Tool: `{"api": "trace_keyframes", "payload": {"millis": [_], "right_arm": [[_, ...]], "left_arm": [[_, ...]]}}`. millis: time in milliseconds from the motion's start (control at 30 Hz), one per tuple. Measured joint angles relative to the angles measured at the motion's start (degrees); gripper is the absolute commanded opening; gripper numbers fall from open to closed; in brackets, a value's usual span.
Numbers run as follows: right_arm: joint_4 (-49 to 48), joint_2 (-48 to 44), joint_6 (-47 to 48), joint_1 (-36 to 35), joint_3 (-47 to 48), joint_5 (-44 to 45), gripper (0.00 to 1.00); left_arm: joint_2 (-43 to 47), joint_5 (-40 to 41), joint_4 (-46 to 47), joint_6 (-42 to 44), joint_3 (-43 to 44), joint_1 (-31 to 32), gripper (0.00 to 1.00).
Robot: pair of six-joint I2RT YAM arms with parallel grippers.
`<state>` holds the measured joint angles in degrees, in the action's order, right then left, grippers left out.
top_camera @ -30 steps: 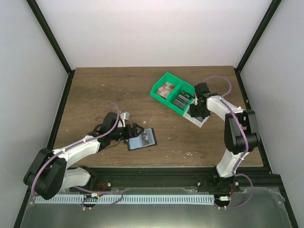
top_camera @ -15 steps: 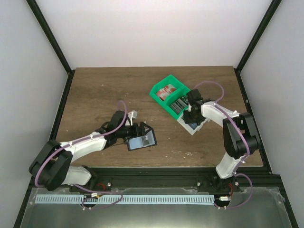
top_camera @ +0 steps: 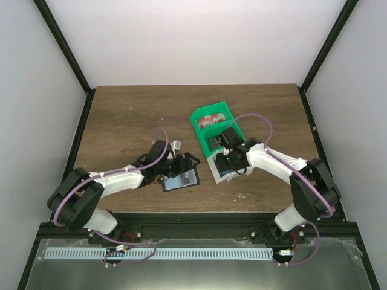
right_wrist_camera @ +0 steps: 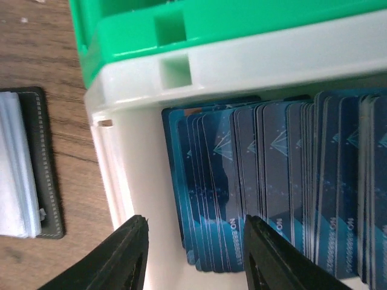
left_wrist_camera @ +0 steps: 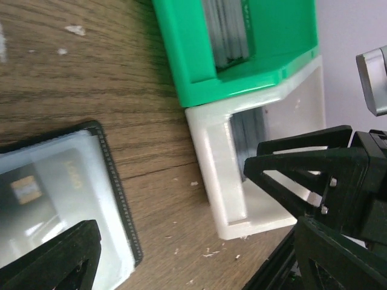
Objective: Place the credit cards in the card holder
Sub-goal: Move the storage box to the center of the board.
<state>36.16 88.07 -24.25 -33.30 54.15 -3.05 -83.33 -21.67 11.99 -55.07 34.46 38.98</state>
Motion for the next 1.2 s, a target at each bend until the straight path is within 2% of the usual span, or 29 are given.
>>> {"api": "trace_keyframes", "payload": {"millis": [200, 367, 433, 667, 933, 1200], "right_arm": [[3.0, -2.9, -0.9, -0.5, 2.5, 2.2, 0.55], [3.8, -3.3, 4.5, 2.8, 7.8, 3.2, 0.56], [3.7, -3.2, 7.4, 5.4, 8.7, 3.0, 0.56], [4.3, -1.8, 14.8, 11.5, 8.5, 0.6, 0.56], [3.7, -2.3, 14.1, 12.2, 1.9, -2.5, 0.58], [4.4, -2.8, 10.3, 12.2, 1.6, 2.3, 0.54]], "left_arm": [[-2.6, -0.3, 0.3, -0.3, 4.3, 0.8, 0.98], [-8.6, -0.6, 0.3, -0.2, 10.7, 0.8, 1.0], [-11.9, -0.9, 0.3, -0.2, 13.3, 0.8, 0.97], [-20.9, -3.1, 1.4, -0.3, 17.5, 0.8, 0.73], [-24.0, -7.6, 5.1, -0.3, 18.2, 0.8, 0.71], [-27.1, -10.8, 4.7, -0.2, 19.8, 0.5, 0.66]]}}
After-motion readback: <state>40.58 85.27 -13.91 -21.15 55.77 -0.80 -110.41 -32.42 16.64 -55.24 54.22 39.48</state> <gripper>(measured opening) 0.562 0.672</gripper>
